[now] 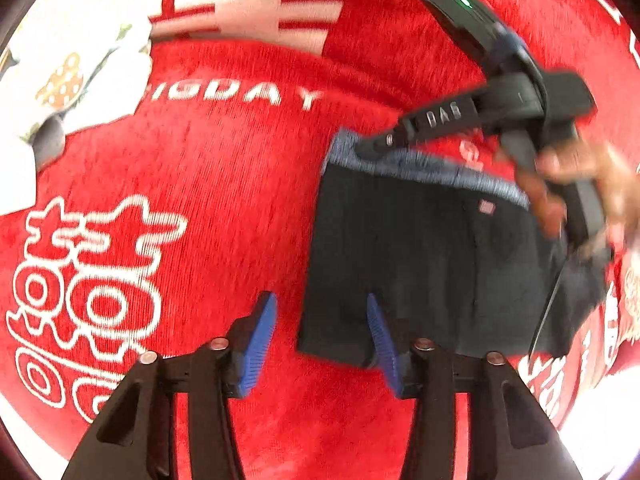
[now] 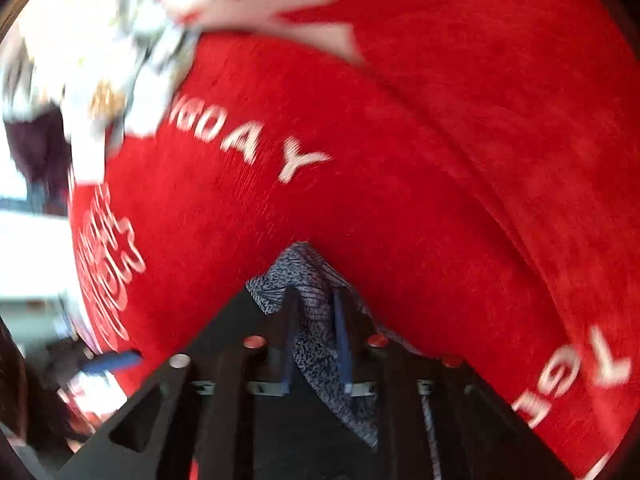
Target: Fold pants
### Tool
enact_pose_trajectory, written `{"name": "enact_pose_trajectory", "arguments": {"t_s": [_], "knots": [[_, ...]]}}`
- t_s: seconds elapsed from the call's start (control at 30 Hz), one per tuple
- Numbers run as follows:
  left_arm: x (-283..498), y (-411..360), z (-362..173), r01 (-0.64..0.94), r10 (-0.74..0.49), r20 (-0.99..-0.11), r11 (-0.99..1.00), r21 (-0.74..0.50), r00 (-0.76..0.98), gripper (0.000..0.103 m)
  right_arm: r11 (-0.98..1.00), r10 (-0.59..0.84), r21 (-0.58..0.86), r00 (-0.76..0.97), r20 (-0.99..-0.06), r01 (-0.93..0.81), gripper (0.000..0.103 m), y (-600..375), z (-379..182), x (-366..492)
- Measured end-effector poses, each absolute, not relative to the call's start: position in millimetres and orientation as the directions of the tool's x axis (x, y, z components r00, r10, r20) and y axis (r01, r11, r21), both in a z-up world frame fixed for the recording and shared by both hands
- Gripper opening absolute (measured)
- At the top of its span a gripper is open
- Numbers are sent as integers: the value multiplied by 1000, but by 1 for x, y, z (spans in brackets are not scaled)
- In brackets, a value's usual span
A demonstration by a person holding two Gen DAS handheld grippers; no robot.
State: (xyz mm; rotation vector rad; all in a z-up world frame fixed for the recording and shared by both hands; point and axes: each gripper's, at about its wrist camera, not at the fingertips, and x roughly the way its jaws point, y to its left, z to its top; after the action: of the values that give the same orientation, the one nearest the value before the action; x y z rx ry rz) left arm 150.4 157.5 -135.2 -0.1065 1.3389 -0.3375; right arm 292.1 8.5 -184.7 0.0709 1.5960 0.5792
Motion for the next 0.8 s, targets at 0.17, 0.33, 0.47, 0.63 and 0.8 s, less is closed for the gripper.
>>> {"name": "enact_pose_trajectory", "arguments": {"t_s": [0.17, 0.33, 0.47, 0.63, 0.8], "knots": [[188, 120, -129, 200, -325, -917, 938, -282, 232, 80, 888, 440, 438, -12, -898, -139, 25, -60, -139, 249], [231, 67, -180, 166, -180, -963, 975, -148, 201, 81, 932, 359, 358, -15, -933, 54, 24, -156, -151, 207], [250, 79, -183, 66, -48, -977, 997, -34, 210, 86, 888, 272, 295, 115, -955, 353, 27, -264, -133, 158], [223, 74, -140, 144, -66, -969, 989, -32, 239, 86, 731, 355, 406, 202, -913, 548, 32, -338, -105, 58], [175, 17, -136, 250, -152, -971, 963, -103, 185, 86, 558, 442, 468, 232, -867, 686, 32, -352, -112, -23]]}}
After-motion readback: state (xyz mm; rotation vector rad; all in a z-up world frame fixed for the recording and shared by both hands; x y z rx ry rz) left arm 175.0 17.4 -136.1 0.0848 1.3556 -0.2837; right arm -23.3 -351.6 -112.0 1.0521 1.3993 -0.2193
